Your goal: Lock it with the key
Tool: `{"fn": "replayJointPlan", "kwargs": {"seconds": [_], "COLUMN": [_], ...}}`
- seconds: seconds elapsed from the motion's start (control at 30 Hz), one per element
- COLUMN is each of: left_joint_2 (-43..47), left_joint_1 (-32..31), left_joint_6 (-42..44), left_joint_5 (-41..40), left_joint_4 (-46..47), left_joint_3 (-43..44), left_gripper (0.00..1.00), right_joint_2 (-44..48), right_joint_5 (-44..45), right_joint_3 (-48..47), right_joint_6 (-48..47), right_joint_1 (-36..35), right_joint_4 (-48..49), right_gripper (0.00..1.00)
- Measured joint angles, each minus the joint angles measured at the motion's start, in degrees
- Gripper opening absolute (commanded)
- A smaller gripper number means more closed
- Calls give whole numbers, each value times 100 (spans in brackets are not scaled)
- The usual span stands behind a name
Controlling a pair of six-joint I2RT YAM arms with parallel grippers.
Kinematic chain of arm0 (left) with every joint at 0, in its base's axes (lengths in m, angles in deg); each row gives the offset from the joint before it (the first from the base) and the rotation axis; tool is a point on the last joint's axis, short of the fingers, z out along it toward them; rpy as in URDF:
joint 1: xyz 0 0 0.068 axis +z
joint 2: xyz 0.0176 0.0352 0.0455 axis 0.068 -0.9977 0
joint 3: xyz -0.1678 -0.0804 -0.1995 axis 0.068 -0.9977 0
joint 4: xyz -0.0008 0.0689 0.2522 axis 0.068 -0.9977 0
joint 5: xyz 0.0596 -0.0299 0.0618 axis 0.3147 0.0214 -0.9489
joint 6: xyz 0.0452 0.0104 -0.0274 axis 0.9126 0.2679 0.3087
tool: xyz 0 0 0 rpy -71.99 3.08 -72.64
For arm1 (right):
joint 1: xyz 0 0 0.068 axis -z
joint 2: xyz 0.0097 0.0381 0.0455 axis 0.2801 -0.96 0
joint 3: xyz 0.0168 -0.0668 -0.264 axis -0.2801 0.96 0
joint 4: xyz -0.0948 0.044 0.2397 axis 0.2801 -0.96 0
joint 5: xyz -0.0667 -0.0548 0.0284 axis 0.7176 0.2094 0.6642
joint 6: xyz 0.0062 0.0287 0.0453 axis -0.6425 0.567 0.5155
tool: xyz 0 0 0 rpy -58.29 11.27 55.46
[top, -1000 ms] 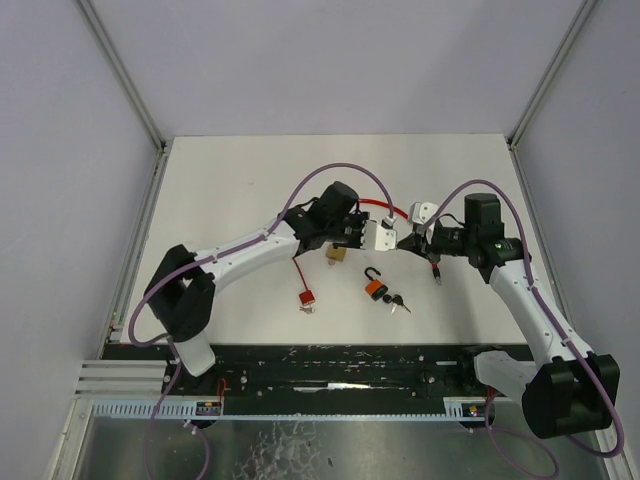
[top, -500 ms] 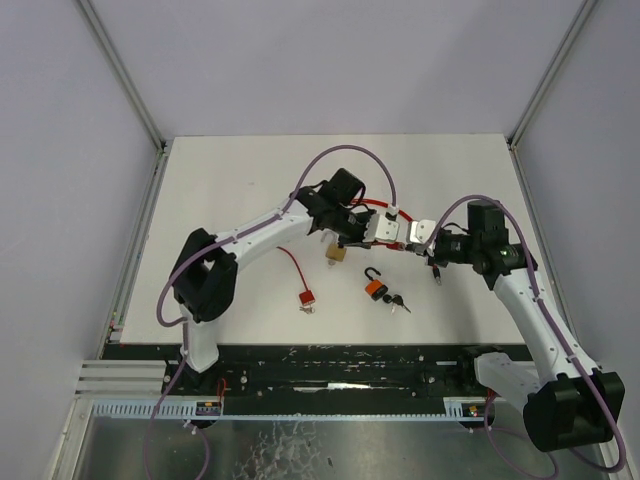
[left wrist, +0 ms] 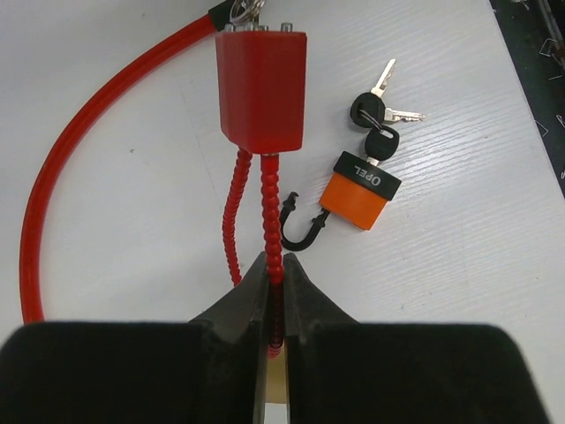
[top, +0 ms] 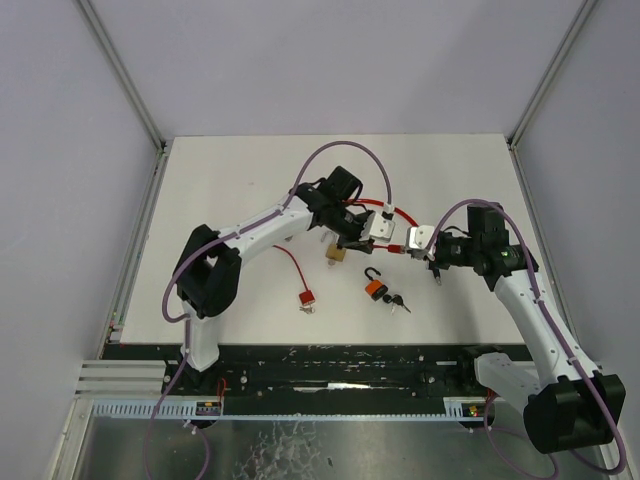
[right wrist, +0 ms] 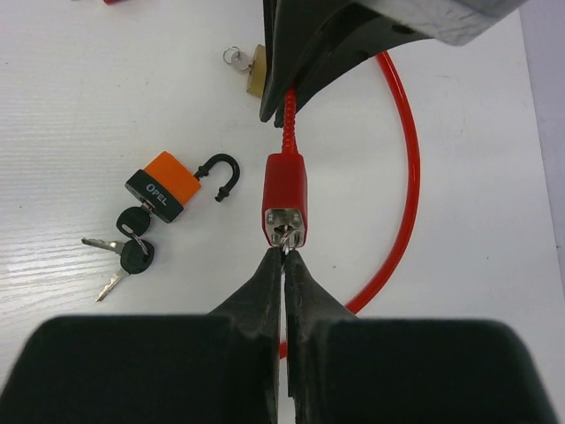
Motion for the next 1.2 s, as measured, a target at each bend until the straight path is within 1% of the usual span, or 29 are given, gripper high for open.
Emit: {"fn": "replayJointPlan", "kwargs": {"seconds": [0.17,0.53,0.77,1.0,1.2], "left_joint_2": [0,-2,-22,-385,-885], "left_joint_1": [68,114,127,208,243], "left_joint_6": [59,90,92,240,420], "left_joint_5": [203,369,450,839,1163], "left_joint_4": [-44,-103,-208,-656,-1224], "left_joint_3": [0,37,50,553,1246], "left_gripper": [0,0,0,0,0], "right_joint_2": [-22,-103,-144,37,203], "right_joint_5": [-55,-289,-437,-372,-66], "right_joint_3": [0,-2,-2,-2,-2], "right_joint_6": [-55,560,365,-227,-442], "right_joint_1": [0,177,201,201,201], "right_joint_4": [-20,127,4,-184,-201], "right_gripper": [0,0,0,0,0]}}
